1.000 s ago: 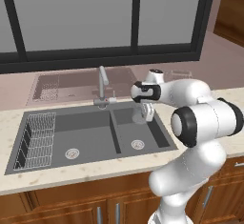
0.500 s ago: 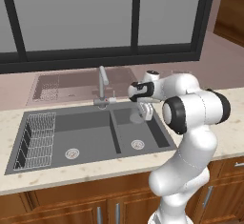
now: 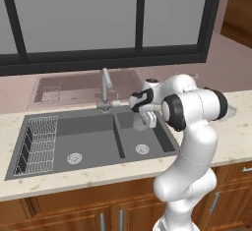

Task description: Place the tupperware in the left basin and the glass cup in the right basin of the sink.

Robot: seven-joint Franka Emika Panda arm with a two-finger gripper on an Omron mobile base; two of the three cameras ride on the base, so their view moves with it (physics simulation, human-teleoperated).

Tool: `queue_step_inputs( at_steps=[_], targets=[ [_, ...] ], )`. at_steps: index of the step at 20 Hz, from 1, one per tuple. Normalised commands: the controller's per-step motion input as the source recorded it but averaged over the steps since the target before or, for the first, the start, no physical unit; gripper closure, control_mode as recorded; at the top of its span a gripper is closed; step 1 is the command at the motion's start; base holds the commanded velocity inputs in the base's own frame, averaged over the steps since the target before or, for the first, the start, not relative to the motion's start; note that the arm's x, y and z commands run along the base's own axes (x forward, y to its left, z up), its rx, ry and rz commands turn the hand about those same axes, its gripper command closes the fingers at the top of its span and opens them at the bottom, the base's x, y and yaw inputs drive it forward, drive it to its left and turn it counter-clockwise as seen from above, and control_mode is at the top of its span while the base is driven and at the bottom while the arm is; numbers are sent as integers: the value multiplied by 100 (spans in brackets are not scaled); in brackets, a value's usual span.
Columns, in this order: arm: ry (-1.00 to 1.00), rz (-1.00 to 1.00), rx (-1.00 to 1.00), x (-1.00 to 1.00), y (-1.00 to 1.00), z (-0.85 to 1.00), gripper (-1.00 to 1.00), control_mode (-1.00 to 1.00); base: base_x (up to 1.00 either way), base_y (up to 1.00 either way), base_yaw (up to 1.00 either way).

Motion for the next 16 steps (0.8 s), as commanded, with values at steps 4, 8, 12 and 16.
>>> queue_step_inputs(
  at_steps=[4, 8, 12, 16],
  targets=[
    [-1, 6, -7, 6, 0, -36, 100, -100, 0, 0, 0],
    [0, 4, -3, 6, 0, -30, 100, -100, 0, 0, 0],
    [0, 3, 0, 10, 0, -23, 100, -100, 0, 0, 0],
    [0, 2, 0, 16, 0, -12, 100, -100, 0, 0, 0]
  ],
)
